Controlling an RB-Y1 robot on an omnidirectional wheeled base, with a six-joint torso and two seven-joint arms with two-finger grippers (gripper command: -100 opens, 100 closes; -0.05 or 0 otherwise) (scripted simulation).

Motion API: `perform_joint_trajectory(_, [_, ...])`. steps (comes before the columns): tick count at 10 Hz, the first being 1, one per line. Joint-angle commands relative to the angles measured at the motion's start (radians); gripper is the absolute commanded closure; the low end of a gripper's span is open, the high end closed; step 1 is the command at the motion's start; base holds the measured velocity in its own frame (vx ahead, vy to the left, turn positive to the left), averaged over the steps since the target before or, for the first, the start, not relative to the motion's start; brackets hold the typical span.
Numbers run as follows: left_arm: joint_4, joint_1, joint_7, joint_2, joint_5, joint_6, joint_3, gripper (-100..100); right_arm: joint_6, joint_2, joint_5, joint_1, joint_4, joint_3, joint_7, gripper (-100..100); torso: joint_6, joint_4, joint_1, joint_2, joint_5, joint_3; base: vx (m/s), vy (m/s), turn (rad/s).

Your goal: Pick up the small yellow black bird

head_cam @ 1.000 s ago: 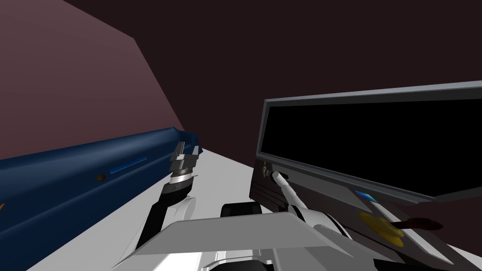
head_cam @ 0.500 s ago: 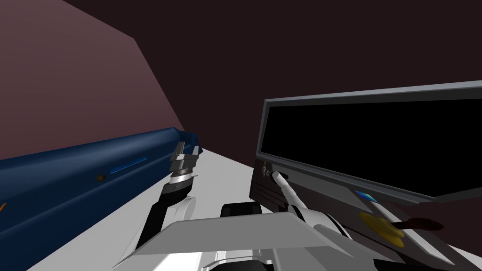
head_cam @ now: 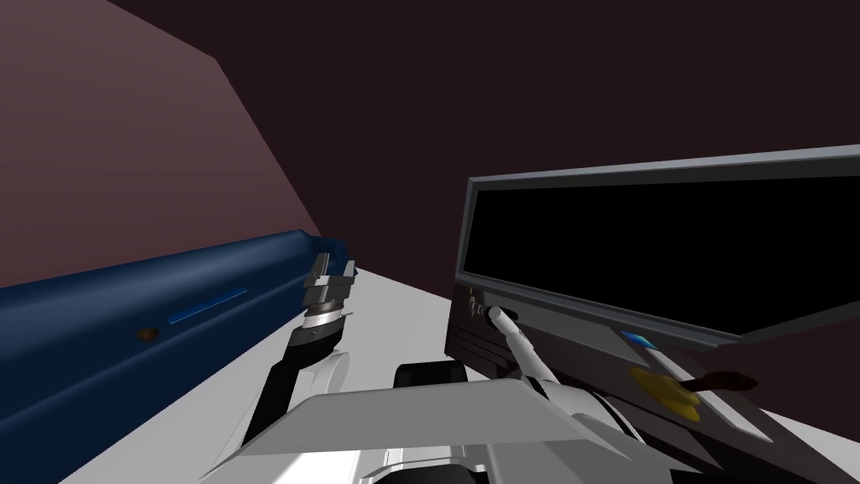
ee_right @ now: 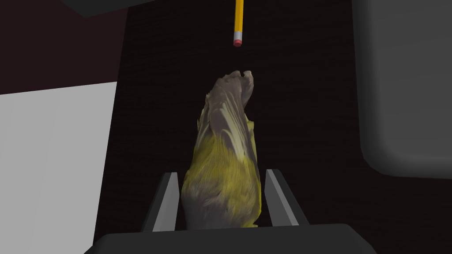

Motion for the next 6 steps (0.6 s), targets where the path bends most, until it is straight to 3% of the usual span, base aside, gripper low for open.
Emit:
perform_joint_trajectory(1, [0.000, 0.000, 0.000, 0.000, 0.000, 0.000, 0.000, 0, 0.020, -0.007, -0.001, 0.018, -0.032, 0.009, -0.009, 100, 0.000, 0.000, 0.000, 0.000, 0.000, 0.000, 0.022, 0.029, -0.081])
perform_joint_trajectory(4, [0.000, 0.000, 0.000, 0.000, 0.000, 0.000, 0.000, 0, 0.055, -0.020, -0.001, 0.051, -0.093, 0.026, -0.026, 100, -0.001, 0.000, 0.001, 0.000, 0.000, 0.000, 0.020, 0.037, -0.054])
perform_joint_trajectory(5, [0.000, 0.000, 0.000, 0.000, 0.000, 0.000, 0.000, 0, 0.047, -0.019, -0.002, 0.043, -0.078, 0.022, -0.022, 100, -0.001, 0.000, 0.001, 0.001, 0.000, 0.000, 0.007, 0.017, -0.017])
perform_joint_trajectory(6, [0.000, 0.000, 0.000, 0.000, 0.000, 0.000, 0.000, 0, 0.050, -0.019, -0.003, 0.044, -0.080, 0.023, -0.022, 0, -0.001, 0.000, 0.000, 0.001, 0.000, 0.001, 0.000, 0.000, 0.000])
